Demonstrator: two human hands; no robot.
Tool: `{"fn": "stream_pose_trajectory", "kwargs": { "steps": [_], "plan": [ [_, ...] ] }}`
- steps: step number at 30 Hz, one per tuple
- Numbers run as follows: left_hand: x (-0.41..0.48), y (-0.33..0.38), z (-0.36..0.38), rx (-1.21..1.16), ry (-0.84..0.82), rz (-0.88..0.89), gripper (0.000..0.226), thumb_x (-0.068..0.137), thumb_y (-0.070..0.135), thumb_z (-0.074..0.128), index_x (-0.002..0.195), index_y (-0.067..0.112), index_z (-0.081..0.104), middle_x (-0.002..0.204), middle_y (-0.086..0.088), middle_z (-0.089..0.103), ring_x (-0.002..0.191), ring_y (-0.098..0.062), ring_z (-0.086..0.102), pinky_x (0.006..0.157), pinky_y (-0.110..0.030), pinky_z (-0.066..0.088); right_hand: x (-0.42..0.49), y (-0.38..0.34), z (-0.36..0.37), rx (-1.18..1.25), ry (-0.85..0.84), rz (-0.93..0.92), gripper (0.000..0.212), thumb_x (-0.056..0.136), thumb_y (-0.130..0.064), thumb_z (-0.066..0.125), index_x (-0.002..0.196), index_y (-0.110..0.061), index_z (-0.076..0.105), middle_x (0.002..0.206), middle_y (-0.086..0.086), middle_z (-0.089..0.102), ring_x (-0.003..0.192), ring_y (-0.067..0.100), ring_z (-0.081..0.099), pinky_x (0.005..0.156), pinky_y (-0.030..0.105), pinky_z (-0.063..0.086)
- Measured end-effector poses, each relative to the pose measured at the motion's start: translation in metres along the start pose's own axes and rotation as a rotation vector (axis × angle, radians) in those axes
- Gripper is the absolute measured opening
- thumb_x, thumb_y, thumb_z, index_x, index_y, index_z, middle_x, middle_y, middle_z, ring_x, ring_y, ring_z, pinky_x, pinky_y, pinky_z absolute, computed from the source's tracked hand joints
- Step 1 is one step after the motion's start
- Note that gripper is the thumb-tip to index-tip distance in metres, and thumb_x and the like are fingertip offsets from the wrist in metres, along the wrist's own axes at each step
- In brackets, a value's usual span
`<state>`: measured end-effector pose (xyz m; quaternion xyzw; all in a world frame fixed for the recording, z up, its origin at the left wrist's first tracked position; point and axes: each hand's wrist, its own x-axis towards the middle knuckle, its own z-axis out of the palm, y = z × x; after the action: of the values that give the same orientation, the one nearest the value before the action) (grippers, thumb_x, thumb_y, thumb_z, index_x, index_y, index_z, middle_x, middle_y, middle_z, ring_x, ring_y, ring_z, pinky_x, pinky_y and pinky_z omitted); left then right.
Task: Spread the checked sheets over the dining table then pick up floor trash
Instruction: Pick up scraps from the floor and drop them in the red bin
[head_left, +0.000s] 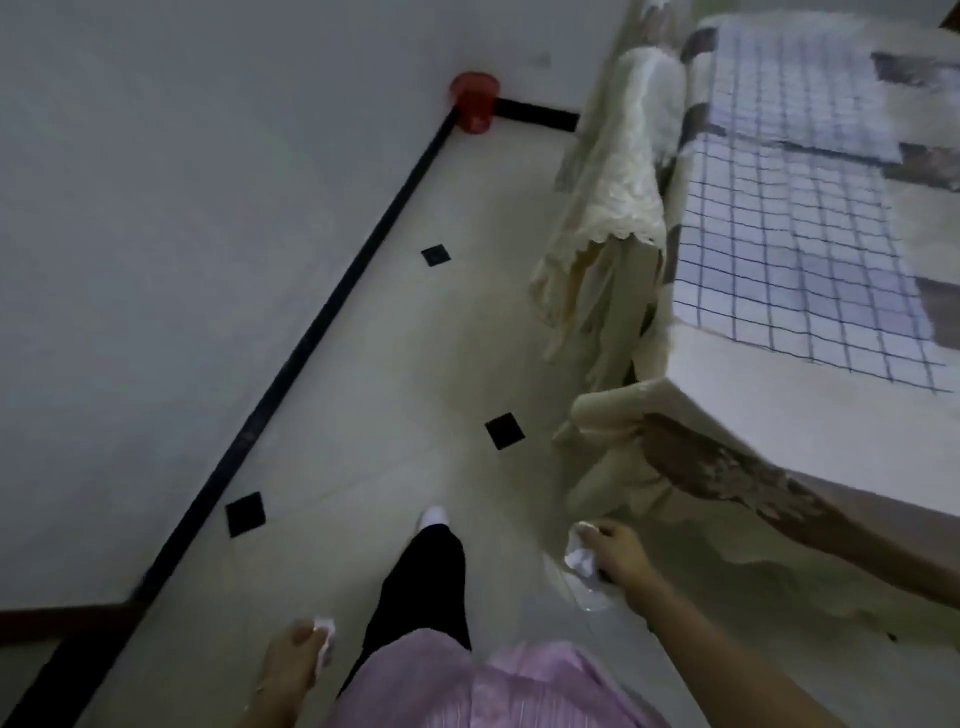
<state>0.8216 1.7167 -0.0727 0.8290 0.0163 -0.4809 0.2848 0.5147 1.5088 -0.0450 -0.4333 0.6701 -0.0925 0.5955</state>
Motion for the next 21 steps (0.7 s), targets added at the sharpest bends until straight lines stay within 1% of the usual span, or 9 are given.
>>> {"fn": "stream_pose_trajectory", "kwargs": {
  "steps": [2,5,7,9,11,14,17,19,21],
  "plan": [
    [0.016,0.008,-0.027,-0.024,0.047,-0.017,0.018,0.081,0.003,0.066,0.069,-0.004,0.055,0.073,-0.021,0.058,0.064,-0.023,0.050,0.046,-0.025,0.038,0.030,-0.048,0.021,-0.028,-0.051,-0.044,0.026,0.094,-0.010,0.052,0.074,0.002,0.061,0.050,0.008,0.064,0.038,0.011,0.052,0.045,0.018,0.040],
    [0.051,0.040,-0.066,-0.066,0.038,-0.142,0.017,0.090,-0.001,0.053,0.076,-0.011,0.052,0.077,-0.017,0.053,0.070,-0.026,0.050,0.058,-0.028,0.035,0.061,-0.114,0.045,-0.109,-0.066,-0.078,0.022,0.093,-0.010,0.053,0.077,0.001,0.062,0.058,0.013,0.066,0.037,0.009,0.054,0.040,0.016,0.039],
    [0.118,0.033,-0.079,-0.030,0.020,-0.214,0.035,0.092,0.006,0.053,0.103,-0.026,0.047,0.068,-0.012,0.049,0.056,-0.023,0.048,0.070,-0.035,0.034,0.075,-0.141,0.057,-0.084,-0.066,-0.090,0.024,0.092,-0.009,0.054,0.072,0.002,0.061,0.052,0.009,0.067,0.040,0.015,0.054,0.048,0.024,0.040],
    [0.160,0.056,-0.086,-0.025,-0.010,-0.234,0.042,0.093,0.014,0.053,0.106,-0.026,0.046,0.054,-0.010,0.050,0.050,-0.021,0.045,0.072,-0.036,0.029,0.096,-0.166,0.068,-0.091,-0.068,-0.074,0.026,0.090,-0.009,0.054,0.068,0.002,0.061,0.050,0.007,0.066,0.044,0.018,0.055,0.053,0.028,0.040],
    [0.139,0.130,-0.074,-0.059,-0.015,-0.233,0.026,0.094,0.017,0.053,0.096,-0.009,0.054,0.071,-0.015,0.060,0.067,-0.028,0.053,0.068,-0.034,0.037,0.115,-0.181,0.076,-0.105,-0.057,-0.038,0.027,0.089,-0.008,0.054,0.065,0.001,0.062,0.051,0.008,0.066,0.045,0.016,0.053,0.050,0.024,0.038],
    [0.139,0.235,-0.047,-0.100,-0.058,-0.035,0.017,0.094,0.017,0.053,0.101,0.003,0.059,0.096,-0.016,0.061,0.085,-0.028,0.057,0.074,-0.032,0.044,0.145,-0.199,0.081,-0.054,0.004,0.050,0.023,0.090,-0.008,0.054,0.071,0.002,0.063,0.063,0.017,0.062,0.049,0.018,0.052,0.046,0.021,0.038],
    [0.168,0.327,-0.022,-0.127,-0.160,0.099,0.012,0.094,0.014,0.053,0.092,0.006,0.060,0.097,-0.013,0.059,0.083,-0.025,0.058,0.075,-0.032,0.047,0.184,-0.210,0.083,-0.054,0.034,0.149,0.024,0.091,-0.008,0.055,0.070,0.003,0.060,0.067,0.020,0.059,0.040,0.012,0.049,0.039,0.016,0.036],
    [0.193,0.386,-0.009,-0.139,-0.195,0.142,0.017,0.094,0.015,0.052,0.079,0.012,0.059,0.090,-0.012,0.060,0.075,-0.018,0.058,0.066,-0.028,0.048,0.215,-0.222,0.087,-0.071,0.033,0.216,0.026,0.089,-0.005,0.056,0.068,0.008,0.058,0.072,0.027,0.062,0.053,0.020,0.052,0.048,0.021,0.040],
    [0.210,0.447,0.002,-0.137,-0.203,0.155,0.019,0.094,0.014,0.051,0.077,0.015,0.057,0.081,-0.007,0.060,0.072,-0.015,0.057,0.055,-0.022,0.051,0.251,-0.242,0.089,-0.102,0.019,0.241,0.030,0.090,-0.005,0.056,0.081,0.023,0.058,0.089,0.037,0.061,0.076,0.031,0.059,0.058,0.026,0.039]
  ]
}}
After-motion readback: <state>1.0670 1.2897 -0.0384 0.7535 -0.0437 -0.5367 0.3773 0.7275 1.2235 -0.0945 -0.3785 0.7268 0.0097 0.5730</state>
